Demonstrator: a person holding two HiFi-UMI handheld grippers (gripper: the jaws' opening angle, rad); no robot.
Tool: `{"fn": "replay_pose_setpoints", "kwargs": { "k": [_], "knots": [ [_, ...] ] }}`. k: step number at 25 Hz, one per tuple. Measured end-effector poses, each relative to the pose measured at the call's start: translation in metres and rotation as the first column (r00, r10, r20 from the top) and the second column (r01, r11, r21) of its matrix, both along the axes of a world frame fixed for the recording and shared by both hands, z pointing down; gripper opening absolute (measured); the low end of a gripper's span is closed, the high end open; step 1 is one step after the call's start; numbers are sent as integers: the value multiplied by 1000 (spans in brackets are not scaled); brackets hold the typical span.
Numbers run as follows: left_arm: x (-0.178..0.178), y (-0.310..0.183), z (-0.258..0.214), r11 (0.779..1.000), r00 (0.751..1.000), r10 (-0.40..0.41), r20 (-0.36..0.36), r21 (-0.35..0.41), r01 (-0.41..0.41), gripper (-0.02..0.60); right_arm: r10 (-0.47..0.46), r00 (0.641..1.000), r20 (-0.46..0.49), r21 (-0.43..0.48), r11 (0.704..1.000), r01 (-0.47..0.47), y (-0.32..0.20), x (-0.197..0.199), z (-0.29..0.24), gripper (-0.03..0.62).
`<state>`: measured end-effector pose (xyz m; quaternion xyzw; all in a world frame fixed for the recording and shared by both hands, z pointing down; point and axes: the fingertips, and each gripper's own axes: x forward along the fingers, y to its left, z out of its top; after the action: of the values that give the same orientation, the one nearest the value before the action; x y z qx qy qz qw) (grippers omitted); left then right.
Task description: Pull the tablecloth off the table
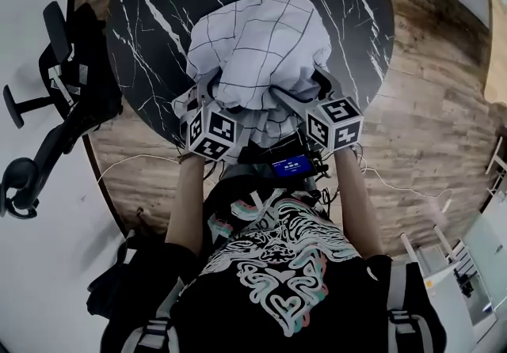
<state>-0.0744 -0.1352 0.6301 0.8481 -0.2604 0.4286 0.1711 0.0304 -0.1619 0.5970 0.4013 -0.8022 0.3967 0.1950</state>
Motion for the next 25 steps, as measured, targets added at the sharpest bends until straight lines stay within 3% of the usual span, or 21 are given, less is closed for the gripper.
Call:
{"fn": "replay_pose_setpoints", "kwargs": {
  "k": [12,25],
  "knots": [
    [4,-3,8,1000,1000,-21,-9,-10,21,474,23,1000,10,-8,1000,-23,-3,-6,5,460],
    [3,-6,10,998,999,-37,-16,42,38,476,48,999,-11,-62,997,-48,-5,-12,10,440]
  ]
}}
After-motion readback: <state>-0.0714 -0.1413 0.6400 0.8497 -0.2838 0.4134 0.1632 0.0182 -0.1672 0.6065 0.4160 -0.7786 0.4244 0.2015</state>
